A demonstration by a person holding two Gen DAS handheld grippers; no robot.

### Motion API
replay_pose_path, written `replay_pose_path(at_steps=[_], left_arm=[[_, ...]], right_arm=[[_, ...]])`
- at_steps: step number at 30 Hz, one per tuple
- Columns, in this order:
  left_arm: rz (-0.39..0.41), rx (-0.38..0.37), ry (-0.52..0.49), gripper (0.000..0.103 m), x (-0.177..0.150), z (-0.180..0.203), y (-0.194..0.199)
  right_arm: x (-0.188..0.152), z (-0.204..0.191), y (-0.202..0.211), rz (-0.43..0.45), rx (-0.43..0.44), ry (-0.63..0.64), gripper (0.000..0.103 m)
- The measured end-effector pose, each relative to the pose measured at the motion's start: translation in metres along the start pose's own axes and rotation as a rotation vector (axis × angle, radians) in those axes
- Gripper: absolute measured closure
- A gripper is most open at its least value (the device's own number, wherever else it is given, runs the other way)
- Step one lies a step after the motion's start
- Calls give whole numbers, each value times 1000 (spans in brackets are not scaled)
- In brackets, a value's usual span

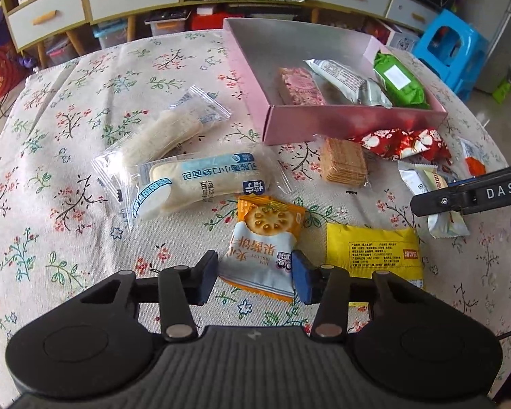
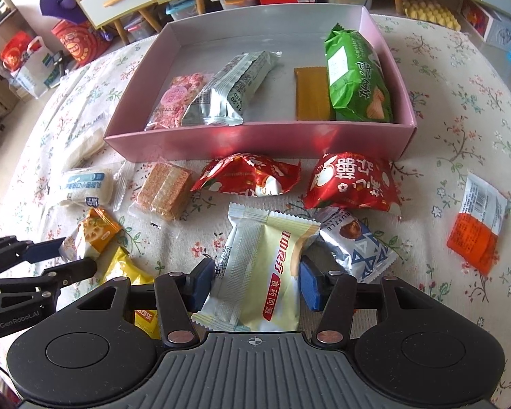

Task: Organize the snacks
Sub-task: 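Grasp the orange lotus-print pack with left tool while right tool grasps white pastry pack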

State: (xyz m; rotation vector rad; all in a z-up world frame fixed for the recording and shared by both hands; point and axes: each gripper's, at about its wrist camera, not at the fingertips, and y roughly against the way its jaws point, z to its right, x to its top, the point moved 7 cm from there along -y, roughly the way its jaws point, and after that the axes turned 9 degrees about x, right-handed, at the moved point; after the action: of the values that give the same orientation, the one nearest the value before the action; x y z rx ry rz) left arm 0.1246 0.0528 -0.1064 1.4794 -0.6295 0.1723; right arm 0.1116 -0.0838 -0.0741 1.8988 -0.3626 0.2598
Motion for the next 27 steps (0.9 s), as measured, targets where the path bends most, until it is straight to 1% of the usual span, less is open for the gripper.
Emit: replay_pose_path(at_steps=[8, 27], left_arm=[[2, -22, 50, 61, 1, -2, 7], [63, -51, 143, 61, 18, -7, 27]], right_arm=[[6, 3, 9, 12, 41, -44, 51], [17, 0, 27, 43, 101, -85, 51]])
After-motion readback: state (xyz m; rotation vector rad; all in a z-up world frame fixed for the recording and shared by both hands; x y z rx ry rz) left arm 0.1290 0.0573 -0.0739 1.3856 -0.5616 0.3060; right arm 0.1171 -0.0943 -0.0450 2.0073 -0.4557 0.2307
